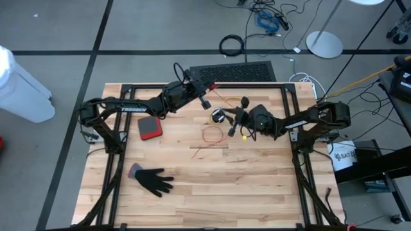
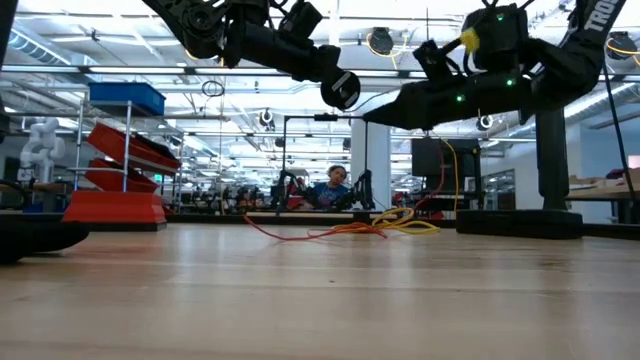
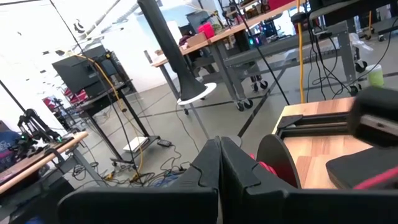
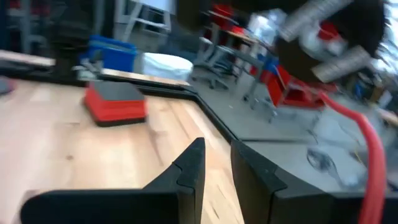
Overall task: Coil cords
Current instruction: Coil the red wire into the spool
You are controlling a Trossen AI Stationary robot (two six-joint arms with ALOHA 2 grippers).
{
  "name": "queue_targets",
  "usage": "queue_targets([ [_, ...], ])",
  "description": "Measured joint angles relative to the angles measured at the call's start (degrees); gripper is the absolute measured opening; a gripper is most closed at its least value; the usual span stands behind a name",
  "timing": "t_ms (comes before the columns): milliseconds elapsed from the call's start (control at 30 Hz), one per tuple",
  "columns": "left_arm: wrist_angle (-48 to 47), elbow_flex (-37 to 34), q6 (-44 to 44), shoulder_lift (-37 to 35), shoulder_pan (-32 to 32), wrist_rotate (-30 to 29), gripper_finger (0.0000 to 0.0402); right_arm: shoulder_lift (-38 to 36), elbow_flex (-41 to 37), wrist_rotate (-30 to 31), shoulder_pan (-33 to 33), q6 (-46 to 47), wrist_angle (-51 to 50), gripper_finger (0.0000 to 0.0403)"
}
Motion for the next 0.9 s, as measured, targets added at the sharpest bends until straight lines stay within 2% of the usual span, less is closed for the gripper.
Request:
queue_targets([
  [133, 0.00, 0.00, 0.00, 0.00, 0.00, 0.15, 0.0000, 0.00, 0.01, -1.68, 0.81, -5.72, 1.13, 0.0066],
  [267, 0.01, 0.00, -0.02, 0.00, 0.00, 0.44, 0.0000, 0.00, 0.01, -7.02, 1.38, -10.49, 2.70, 0.0066],
  [600, -0.80, 0.00, -0.02, 0.00, 0.02, 1.44, 0.0000, 0.00, 0.03, -19.54, 0.56, -11.42, 3.04, 0.0066],
  [767, -0.85, 0.00, -0.02, 0.00, 0.00, 1.46, 0.0000, 0.00, 0.05, -19.62, 0.61, -13.25, 2.17, 0.0066],
  [900, -0.84, 0.00, -0.02, 0.00, 0.02, 1.47, 0.0000, 0.00, 0.05, -14.01, 0.56, -13.80, 1.56, 0.0065],
])
